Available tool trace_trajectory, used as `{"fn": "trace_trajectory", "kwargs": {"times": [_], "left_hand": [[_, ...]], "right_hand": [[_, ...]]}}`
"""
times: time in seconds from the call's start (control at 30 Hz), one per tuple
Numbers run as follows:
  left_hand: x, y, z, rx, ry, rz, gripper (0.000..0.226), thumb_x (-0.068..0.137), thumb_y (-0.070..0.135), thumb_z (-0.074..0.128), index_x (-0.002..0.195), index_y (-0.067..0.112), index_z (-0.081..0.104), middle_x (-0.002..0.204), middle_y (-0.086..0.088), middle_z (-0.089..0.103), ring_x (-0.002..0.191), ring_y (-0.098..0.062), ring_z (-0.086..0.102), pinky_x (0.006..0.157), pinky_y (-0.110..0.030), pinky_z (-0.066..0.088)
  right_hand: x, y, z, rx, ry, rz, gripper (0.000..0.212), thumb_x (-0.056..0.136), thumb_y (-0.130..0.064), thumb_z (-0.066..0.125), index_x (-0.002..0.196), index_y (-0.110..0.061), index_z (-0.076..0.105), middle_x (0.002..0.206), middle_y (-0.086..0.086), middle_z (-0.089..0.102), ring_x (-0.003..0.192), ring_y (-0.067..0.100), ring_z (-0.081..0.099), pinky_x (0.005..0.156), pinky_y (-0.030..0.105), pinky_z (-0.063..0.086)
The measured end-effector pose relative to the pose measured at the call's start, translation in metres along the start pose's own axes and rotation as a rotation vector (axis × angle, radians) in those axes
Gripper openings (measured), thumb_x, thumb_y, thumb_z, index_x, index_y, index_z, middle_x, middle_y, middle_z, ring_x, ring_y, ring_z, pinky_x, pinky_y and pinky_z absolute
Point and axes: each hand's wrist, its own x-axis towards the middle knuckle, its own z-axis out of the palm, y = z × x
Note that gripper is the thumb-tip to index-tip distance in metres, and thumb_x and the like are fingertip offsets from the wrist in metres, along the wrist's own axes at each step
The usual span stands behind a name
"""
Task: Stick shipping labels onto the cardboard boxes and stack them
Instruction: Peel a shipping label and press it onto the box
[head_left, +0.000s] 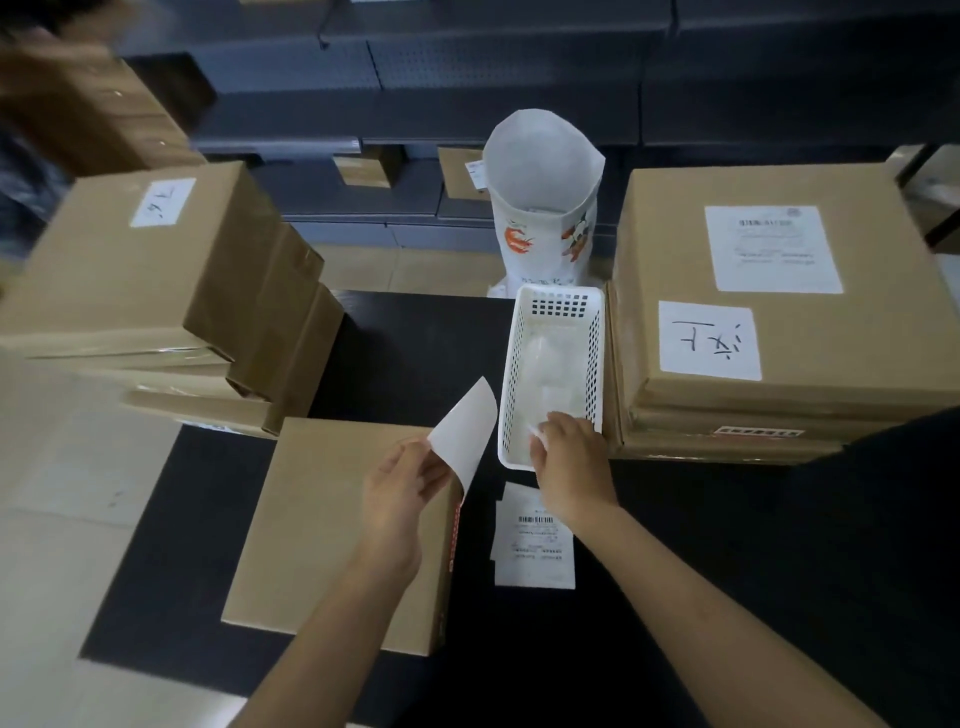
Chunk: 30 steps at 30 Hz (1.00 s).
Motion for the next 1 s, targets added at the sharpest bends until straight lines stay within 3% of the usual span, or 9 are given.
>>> {"fn": "trace_trajectory", "kwargs": {"times": [0.13,0.17,0.23,0.33,0.5,0.6,0.77,0.9,1.0], "left_hand": [[0.001,0.002,-0.003,0.068,0.049,0.039,0.02,0.098,0.015,0.048,0.09,0.009,0.066,0.095,-0.01,0.071,0.091,-0.02,0.067,0.079,-0.024,0.051],[0.0,0.005,-0.004,0.094,0.067,0.063,0.021,0.098,0.015,0.049,0.086,0.01,0.066,0.091,-0.01,0.07,0.089,-0.02,0.066,0.081,-0.025,0.051],[-0.005,0.012,-0.006,0.208,0.087,0.135,0.021,0.098,0.018,0.051,0.083,0.014,0.065,0.082,-0.004,0.066,0.084,-0.016,0.063,0.081,-0.026,0.049],[-0.013,0.018,-0.013,0.446,0.026,0.292,0.017,0.098,0.022,0.05,0.092,0.022,0.066,0.083,0.001,0.066,0.077,-0.01,0.06,0.069,-0.023,0.046],[-0.016,0.014,-0.038,0.788,-0.106,0.603,0.013,0.096,0.018,0.054,0.101,0.025,0.064,0.091,0.018,0.065,0.085,0.005,0.06,0.072,-0.004,0.042],[-0.009,0.009,-0.059,0.913,-0.178,0.689,0.019,0.094,0.023,0.056,0.11,0.025,0.066,0.106,0.017,0.066,0.099,0.002,0.059,0.087,-0.016,0.045],[0.007,0.014,-0.106,0.896,-0.267,0.739,0.018,0.093,0.039,0.056,0.108,0.032,0.065,0.116,0.026,0.06,0.11,0.006,0.051,0.088,-0.01,0.038],[0.029,0.032,-0.153,0.696,-0.154,0.699,0.007,0.094,0.031,0.057,0.098,0.033,0.061,0.112,0.023,0.06,0.106,0.007,0.053,0.082,-0.005,0.041],[0.059,0.047,-0.192,0.52,-0.082,0.481,0.014,0.092,0.036,0.058,0.105,0.03,0.058,0.112,0.012,0.059,0.103,-0.005,0.056,0.087,-0.023,0.049]], "right_hand": [[-0.015,-0.022,-0.025,0.347,0.448,0.125,0.021,0.094,-0.022,0.055,0.113,-0.013,0.059,0.113,0.001,0.057,0.105,0.019,0.052,0.085,0.029,0.048],[-0.017,-0.031,-0.033,0.466,0.453,0.147,0.017,0.094,-0.024,0.056,0.108,-0.015,0.06,0.108,-0.002,0.058,0.101,0.015,0.054,0.082,0.024,0.047],[-0.017,-0.054,-0.048,0.745,0.284,0.183,0.011,0.095,-0.029,0.056,0.098,-0.02,0.06,0.097,-0.007,0.062,0.092,0.01,0.058,0.075,0.016,0.044],[-0.019,-0.087,-0.052,0.989,0.083,0.216,0.016,0.093,-0.039,0.058,0.087,-0.025,0.058,0.088,-0.011,0.064,0.087,0.009,0.064,0.082,0.027,0.052],[-0.022,-0.116,-0.034,1.165,0.026,0.351,0.031,0.084,-0.05,0.066,0.089,-0.02,0.058,0.094,0.0,0.068,0.089,0.017,0.068,0.089,0.041,0.054],[-0.026,-0.13,-0.024,1.182,0.036,0.398,0.024,0.084,-0.039,0.068,0.09,-0.018,0.059,0.089,-0.001,0.067,0.086,0.017,0.068,0.087,0.04,0.055],[-0.03,-0.167,-0.01,1.161,0.106,0.437,0.004,0.091,-0.018,0.059,0.093,-0.019,0.063,0.091,-0.008,0.065,0.085,0.004,0.062,0.069,0.016,0.047],[-0.028,-0.206,0.009,1.194,0.14,0.511,0.007,0.094,-0.026,0.056,0.09,-0.027,0.061,0.101,0.0,0.068,0.093,0.015,0.066,0.083,0.036,0.057],[-0.032,-0.24,0.022,1.316,0.172,0.537,0.01,0.096,-0.023,0.055,0.1,-0.017,0.061,0.099,0.004,0.072,0.091,0.019,0.07,0.085,0.041,0.057]]}}
